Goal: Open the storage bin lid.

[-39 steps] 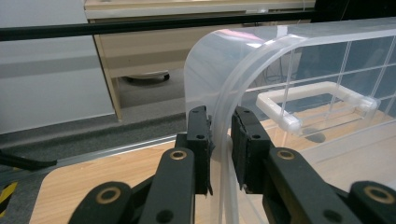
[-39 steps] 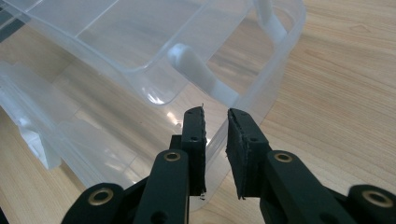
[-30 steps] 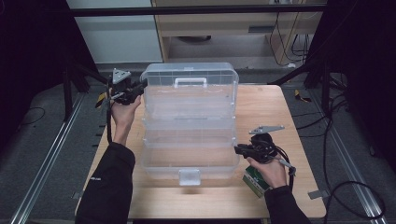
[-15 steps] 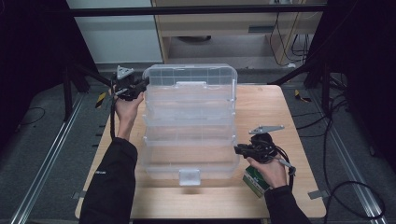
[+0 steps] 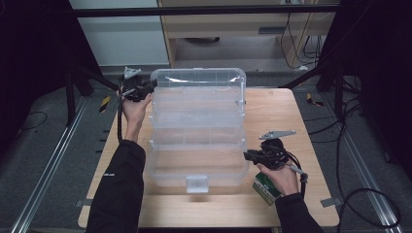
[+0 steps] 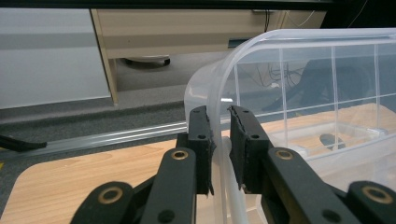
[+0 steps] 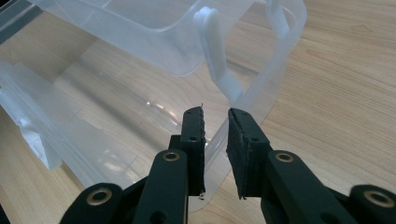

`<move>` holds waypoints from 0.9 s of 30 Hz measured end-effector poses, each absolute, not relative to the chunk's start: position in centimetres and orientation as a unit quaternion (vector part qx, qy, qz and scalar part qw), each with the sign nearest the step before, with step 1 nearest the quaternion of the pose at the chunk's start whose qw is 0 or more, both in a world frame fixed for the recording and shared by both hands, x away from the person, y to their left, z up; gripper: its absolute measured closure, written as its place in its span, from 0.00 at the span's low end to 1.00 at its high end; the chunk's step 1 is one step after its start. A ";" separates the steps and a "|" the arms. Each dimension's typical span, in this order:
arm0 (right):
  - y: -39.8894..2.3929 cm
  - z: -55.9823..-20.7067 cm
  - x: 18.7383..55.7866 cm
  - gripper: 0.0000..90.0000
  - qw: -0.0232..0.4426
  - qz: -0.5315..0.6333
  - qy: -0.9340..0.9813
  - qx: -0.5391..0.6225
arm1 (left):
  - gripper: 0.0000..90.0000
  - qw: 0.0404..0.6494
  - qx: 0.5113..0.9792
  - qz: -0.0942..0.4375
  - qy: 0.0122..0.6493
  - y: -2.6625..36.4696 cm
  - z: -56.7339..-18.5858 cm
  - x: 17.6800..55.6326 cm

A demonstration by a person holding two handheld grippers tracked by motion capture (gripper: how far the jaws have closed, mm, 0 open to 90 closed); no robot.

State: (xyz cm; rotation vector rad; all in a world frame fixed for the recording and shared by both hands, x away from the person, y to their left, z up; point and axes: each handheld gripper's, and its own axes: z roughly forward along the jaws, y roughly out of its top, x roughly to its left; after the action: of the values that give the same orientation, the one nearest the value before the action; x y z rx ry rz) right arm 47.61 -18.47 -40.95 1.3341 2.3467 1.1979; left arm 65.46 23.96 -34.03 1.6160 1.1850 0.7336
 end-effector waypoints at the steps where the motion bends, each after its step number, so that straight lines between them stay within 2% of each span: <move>1: -18.5 -41.0 47.6 0.85 0.094 0.404 0.791 0.450 | 0.87 0.483 0.663 0.301 0.487 24.0 -34.1 65.5; 27: -18.4 -41.0 47.6 0.85 0.093 0.403 0.791 0.450 | 0.86 0.471 0.659 0.302 0.502 23.8 -35.4 67.0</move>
State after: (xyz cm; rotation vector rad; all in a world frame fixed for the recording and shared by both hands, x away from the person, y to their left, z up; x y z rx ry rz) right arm 47.63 -18.44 -40.95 1.3364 2.3498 1.1962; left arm 67.02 23.78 -35.36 1.6157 1.2307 0.7403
